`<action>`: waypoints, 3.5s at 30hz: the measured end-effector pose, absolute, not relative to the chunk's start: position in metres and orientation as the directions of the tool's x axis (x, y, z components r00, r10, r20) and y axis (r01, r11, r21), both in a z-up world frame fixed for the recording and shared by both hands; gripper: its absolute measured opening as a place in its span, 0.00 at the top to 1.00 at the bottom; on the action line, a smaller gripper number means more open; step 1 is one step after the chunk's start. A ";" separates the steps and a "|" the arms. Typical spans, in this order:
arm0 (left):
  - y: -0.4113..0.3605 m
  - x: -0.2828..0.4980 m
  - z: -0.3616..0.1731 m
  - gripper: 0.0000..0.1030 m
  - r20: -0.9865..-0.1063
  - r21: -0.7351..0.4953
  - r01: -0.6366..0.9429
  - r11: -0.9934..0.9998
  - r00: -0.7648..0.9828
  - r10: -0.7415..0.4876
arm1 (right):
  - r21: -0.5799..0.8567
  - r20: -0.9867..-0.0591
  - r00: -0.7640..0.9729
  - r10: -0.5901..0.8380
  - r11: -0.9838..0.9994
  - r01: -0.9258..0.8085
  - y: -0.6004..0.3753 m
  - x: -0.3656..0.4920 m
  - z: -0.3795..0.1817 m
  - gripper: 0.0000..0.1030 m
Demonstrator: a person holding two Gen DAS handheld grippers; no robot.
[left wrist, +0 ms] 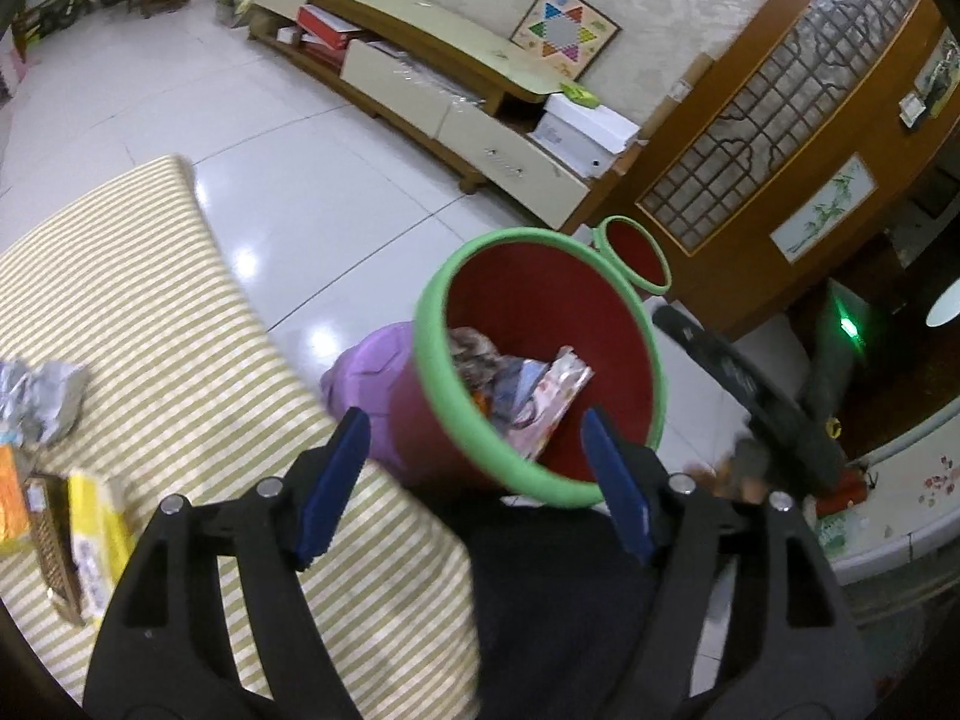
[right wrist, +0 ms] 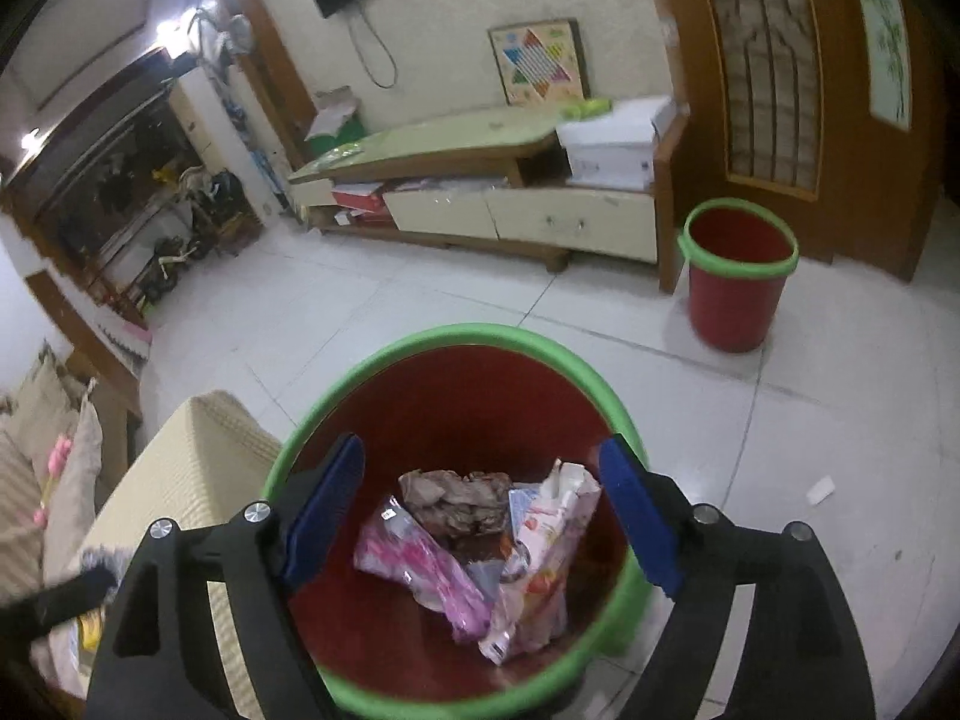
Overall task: Collect trash
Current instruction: 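Return both open tools over the remaining trash on the table, then grasp the white milk carton with the left gripper while the right grasps the yellow iced-tea carton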
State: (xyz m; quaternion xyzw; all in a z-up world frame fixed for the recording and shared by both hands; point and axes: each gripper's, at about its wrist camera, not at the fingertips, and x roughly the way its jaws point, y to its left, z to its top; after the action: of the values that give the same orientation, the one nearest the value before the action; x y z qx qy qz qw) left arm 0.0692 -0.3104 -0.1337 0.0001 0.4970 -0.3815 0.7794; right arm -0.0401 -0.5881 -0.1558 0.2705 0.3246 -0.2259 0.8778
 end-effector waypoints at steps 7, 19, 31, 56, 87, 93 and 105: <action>-0.281 0.064 -0.132 0.32 -0.791 -0.339 0.594 0.730 0.239 -0.562 | 0.369 -0.738 0.653 -0.170 0.708 0.602 -0.610 -0.014 -0.192 0.24; -0.264 0.069 -0.134 0.31 -0.787 -0.349 0.557 0.754 0.262 -0.558 | 0.358 -0.800 0.599 -0.028 0.780 0.513 -0.600 0.018 -0.194 0.13; -0.208 0.075 -0.134 0.27 -0.804 -0.275 0.484 0.830 0.358 -0.475 | 0.343 -0.805 0.594 0.016 0.828 0.443 -0.585 0.026 -0.196 0.11; 0.053 0.164 -0.208 0.26 -0.925 0.014 0.120 0.993 0.378 -0.033 | 0.298 -0.740 0.672 -0.034 0.879 0.373 -0.528 0.022 -0.122 0.09; 0.081 -0.001 -0.211 0.24 -0.878 -0.311 -0.074 0.947 0.405 -0.257 | -0.227 -0.961 0.277 -0.003 0.579 -0.783 -0.060 0.149 -0.194 0.09; 0.085 0.003 -0.214 0.15 -0.880 -0.318 -0.103 0.943 0.402 -0.253 | -0.157 -0.980 0.201 -0.004 0.642 -0.751 -0.065 0.161 -0.208 0.27; 0.079 0.007 -0.195 0.11 -0.845 -0.236 -0.121 0.964 0.516 -0.142 | 0.010 -0.982 0.135 0.128 0.760 -0.650 -0.081 0.166 -0.199 0.37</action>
State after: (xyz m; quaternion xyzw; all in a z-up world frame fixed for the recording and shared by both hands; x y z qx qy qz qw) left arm 0.0074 0.0793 -0.1955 -0.1339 0.4919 -0.0061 0.8602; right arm 0.1658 -0.0809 -0.1989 -0.2173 0.5997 0.2697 0.7214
